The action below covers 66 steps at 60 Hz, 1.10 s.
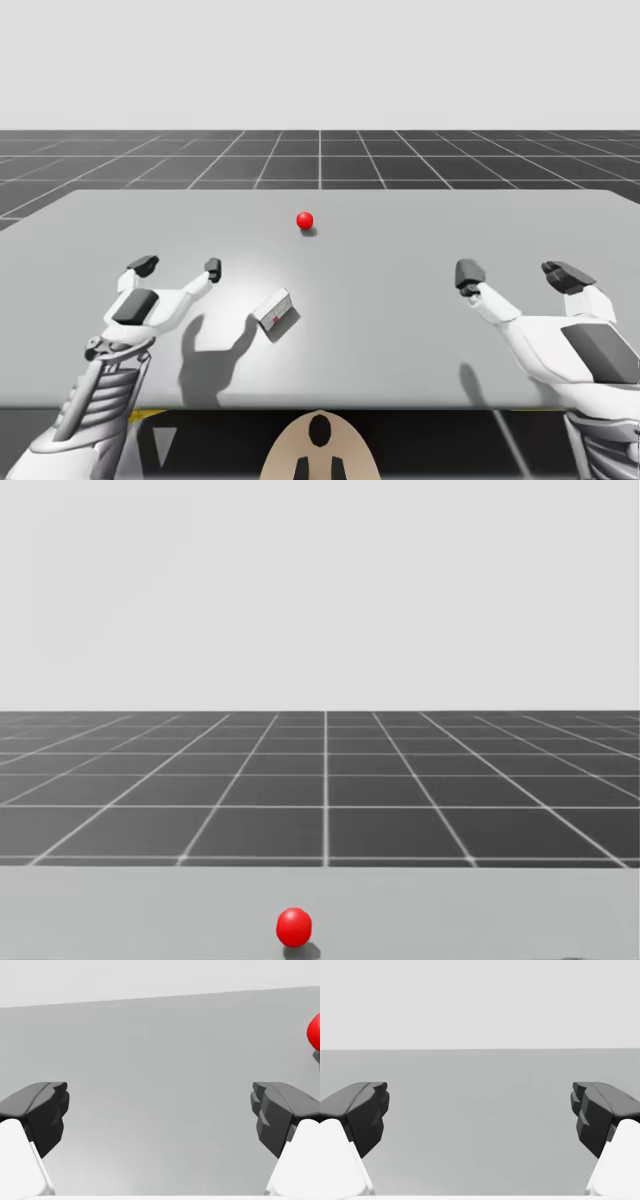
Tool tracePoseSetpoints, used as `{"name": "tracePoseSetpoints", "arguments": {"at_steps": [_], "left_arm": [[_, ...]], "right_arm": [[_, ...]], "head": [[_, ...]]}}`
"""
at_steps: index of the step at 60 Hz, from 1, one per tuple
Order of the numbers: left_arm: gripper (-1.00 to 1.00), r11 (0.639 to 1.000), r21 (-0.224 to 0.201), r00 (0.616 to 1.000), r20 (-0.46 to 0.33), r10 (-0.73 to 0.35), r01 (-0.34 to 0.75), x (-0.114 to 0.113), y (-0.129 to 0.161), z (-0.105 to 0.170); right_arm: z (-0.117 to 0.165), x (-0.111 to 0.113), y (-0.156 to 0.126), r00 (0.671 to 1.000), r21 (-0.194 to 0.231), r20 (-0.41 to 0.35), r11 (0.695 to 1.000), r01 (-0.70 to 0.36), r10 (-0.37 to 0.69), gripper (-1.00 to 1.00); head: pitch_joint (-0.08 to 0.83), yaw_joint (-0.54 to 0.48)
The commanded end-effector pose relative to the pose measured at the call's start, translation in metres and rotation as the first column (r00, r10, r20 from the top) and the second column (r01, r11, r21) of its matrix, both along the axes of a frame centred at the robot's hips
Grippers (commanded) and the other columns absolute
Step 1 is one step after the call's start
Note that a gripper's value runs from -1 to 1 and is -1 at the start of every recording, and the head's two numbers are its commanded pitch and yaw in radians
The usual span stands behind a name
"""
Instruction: Watch the red light. When it turns green, pick up the object.
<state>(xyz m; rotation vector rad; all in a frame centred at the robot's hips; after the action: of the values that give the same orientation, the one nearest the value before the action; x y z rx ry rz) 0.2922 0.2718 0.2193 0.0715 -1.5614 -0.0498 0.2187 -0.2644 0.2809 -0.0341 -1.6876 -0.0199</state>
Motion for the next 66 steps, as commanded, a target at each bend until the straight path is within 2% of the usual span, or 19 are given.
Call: {"name": "tracePoseSetpoints", "arguments": {"at_steps": [1, 7, 11, 26, 37, 40, 66], "left_arm": [[-1.0, 1.0, -0.015, 1.0, -0.024, 0.011, -0.011, -0.0024, 0.0037, 0.0005], [-1.0, 1.0, -0.016, 1.0, -0.024, 0.011, -0.012, -0.0025, 0.004, 0.0006], [-1.0, 1.0, -0.016, 1.0, -0.023, 0.012, -0.012, -0.0026, 0.0041, 0.0008], [-1.0, 1.0, -0.003, 1.0, -0.013, 0.016, -0.016, -0.0024, 0.0038, 0.0007], [-1.0, 1.0, 0.014, 1.0, -0.002, 0.019, -0.019, -0.0012, 0.0043, -0.0005], [-1.0, 1.0, 0.015, 1.0, -0.001, 0.02, -0.02, -0.001, 0.0048, -0.0008], [-1.0, 1.0, 0.018, 1.0, -0.002, 0.017, -0.017, -0.0006, 0.0042, -0.001]], "right_arm": [[0.0026, -0.0108, -0.0036, 0.999, 0.06, -0.029, 0.998, 0.023, -0.021, -1.0], [0.004, -0.0068, -0.0061, 0.999, 0.034, -0.035, 0.999, 0.032, -0.03, -1.0], [0.0047, -0.007, -0.0071, 0.999, 0.045, -0.049, 0.999, 0.004, -0.002, -1.0], [0.0038, -0.0064, -0.0063, 0.999, 0.029, -0.036, 0.999, 0.028, -0.027, -1.0], [0.0022, -0.0058, -0.0042, 0.999, -0.003, -0.032, 1.0, 0.027, -0.027, -1.0], [0.0022, -0.006, -0.0042, 0.999, 0.002, -0.033, 1.0, 0.024, -0.024, -1.0], [0.0027, -0.0067, -0.0038, 0.999, -0.006, -0.031, 1.0, 0.025, -0.025, -1.0]], "head": [[-0.001, 0.01], [0.018, 0.01], [0.042, 0.01], [0.238, 0.03], [0.354, 0.03], [0.376, 0.04], [0.393, 0.06]]}}
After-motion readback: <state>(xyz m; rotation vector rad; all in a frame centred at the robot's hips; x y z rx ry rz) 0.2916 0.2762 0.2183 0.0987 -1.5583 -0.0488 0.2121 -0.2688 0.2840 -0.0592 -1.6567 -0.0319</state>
